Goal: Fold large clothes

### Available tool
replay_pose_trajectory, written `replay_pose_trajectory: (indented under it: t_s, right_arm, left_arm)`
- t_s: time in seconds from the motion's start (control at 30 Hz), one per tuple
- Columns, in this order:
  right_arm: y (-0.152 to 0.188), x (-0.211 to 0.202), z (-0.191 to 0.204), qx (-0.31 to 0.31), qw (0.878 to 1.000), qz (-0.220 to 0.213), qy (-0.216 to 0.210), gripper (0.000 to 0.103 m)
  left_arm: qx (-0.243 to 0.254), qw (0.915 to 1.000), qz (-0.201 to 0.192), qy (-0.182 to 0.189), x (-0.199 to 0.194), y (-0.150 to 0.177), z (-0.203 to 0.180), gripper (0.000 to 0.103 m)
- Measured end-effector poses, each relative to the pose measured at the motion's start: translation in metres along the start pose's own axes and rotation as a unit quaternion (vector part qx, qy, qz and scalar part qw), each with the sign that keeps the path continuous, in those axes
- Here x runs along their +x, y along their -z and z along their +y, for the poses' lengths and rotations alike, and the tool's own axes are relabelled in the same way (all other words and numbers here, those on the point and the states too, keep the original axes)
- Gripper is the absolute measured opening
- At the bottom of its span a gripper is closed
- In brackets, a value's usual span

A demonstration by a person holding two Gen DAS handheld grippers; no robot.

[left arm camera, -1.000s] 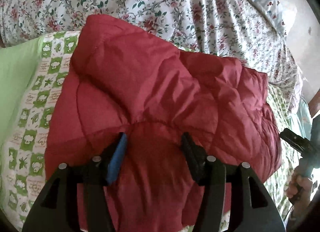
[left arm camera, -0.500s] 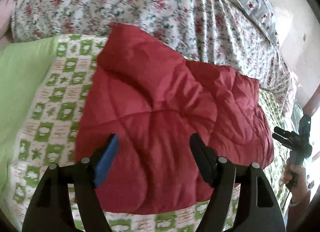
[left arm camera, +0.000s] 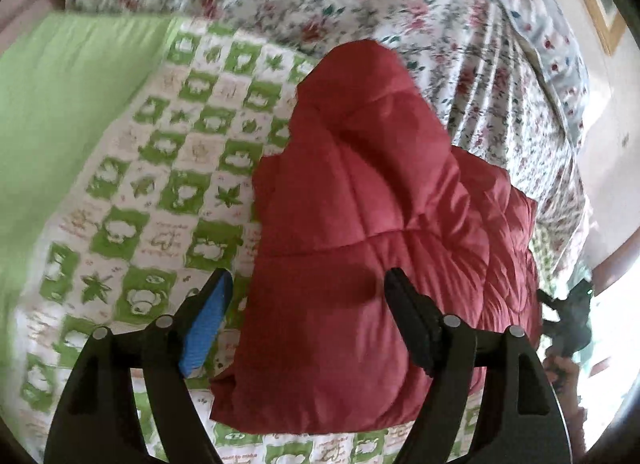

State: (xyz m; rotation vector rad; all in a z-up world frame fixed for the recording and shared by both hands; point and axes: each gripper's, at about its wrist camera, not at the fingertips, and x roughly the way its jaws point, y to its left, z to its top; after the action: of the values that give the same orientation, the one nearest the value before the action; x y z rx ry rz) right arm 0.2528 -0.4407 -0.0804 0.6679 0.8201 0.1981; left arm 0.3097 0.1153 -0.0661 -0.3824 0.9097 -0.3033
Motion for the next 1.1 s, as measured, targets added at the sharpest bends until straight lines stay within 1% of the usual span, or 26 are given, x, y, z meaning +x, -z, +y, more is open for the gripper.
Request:
replay_pose_trajectory:
  t_s: [0.07,0.13,0.2,0.27,0.33,0.43,0.53,0.67,0.7,0.73,0.77,0.8,0.83,0.87,0.93,0.97,1.0,1.03,1.1]
  right_arm:
    - [-0.001,0.005,-0.002,0.005,1.0,0.007,-0.009,0.093]
    - [-0.002,0.011,-0.002,0.002,1.0,0.016,-0.017,0.097]
    - [-0.003,0.017,-0.001,-0.003,0.999,0.026,-0.022,0.098]
    - [-0.004,0.023,0.001,-0.006,0.999,0.036,-0.029,0.099]
    - [-0.004,0.029,0.003,-0.008,0.998,0.045,-0.04,0.099]
    - [-0.005,0.036,0.007,-0.011,0.997,0.054,-0.048,0.099]
    - [-0.005,0.043,0.008,-0.006,0.996,0.064,-0.055,0.1]
    - [-0.006,0.051,0.008,0.006,0.994,0.082,-0.078,0.098]
    - [-0.006,0.052,0.01,0.005,0.993,0.084,-0.078,0.096]
    - [-0.006,0.053,0.011,0.003,0.993,0.085,-0.076,0.093]
    - [-0.005,0.053,0.012,0.002,0.994,0.085,-0.075,0.09]
    - [-0.005,0.053,0.013,0.001,0.994,0.084,-0.072,0.085]
    - [-0.005,0.052,0.014,0.001,0.994,0.082,-0.071,0.079]
    - [-0.004,0.051,0.014,-0.001,0.994,0.08,-0.071,0.076]
    - [-0.002,0.045,0.017,-0.003,0.995,0.074,-0.071,0.059]
    - [-0.002,0.042,0.019,-0.005,0.995,0.071,-0.07,0.055]
    - [-0.001,0.037,0.023,-0.01,0.995,0.067,-0.067,0.048]
    - [0.001,0.031,0.027,-0.015,0.996,0.062,-0.063,0.043]
    - [0.004,0.021,0.033,-0.022,0.996,0.058,-0.058,0.039]
  left_arm:
    - [-0.014,0.9997,0.008,0.017,0.008,0.0,0.007,0.079]
    - [-0.024,0.999,0.012,0.035,0.016,0.0,0.011,0.084]
    - [-0.038,0.9975,0.018,0.057,0.026,0.0,0.016,0.084]
    - [-0.054,0.9951,0.024,0.08,0.033,-0.001,0.02,0.085]
    - [-0.077,0.9908,0.033,0.106,0.042,-0.002,0.024,0.085]
    - [-0.097,0.9858,0.042,0.131,0.051,-0.003,0.024,0.085]
    - [-0.105,0.9835,0.045,0.14,0.057,-0.003,0.022,0.086]
    - [-0.099,0.9847,0.043,0.136,0.058,-0.006,0.017,0.086]
    - [-0.095,0.9857,0.045,0.132,0.058,-0.007,0.014,0.086]
    - [-0.09,0.9865,0.045,0.129,0.058,-0.008,0.012,0.081]
    - [-0.083,0.9873,0.044,0.128,0.058,-0.01,0.007,0.072]
    - [-0.071,0.9892,0.042,0.121,0.057,-0.011,0.002,0.069]
    - [-0.058,0.9913,0.04,0.111,0.055,-0.012,-0.004,0.063]
    - [-0.051,0.9923,0.038,0.106,0.054,-0.013,-0.009,0.057]
    - [-0.035,0.9946,0.031,0.092,0.048,-0.014,-0.019,0.051]
    - [-0.03,0.9954,0.028,0.087,0.045,-0.014,-0.024,0.047]
    - [-0.025,0.996,0.025,0.081,0.04,-0.015,-0.029,0.046]
    - [-0.021,0.9965,0.023,0.078,0.036,-0.015,-0.034,0.044]
    - [-0.011,0.997,0.016,0.075,0.024,-0.015,-0.042,0.041]
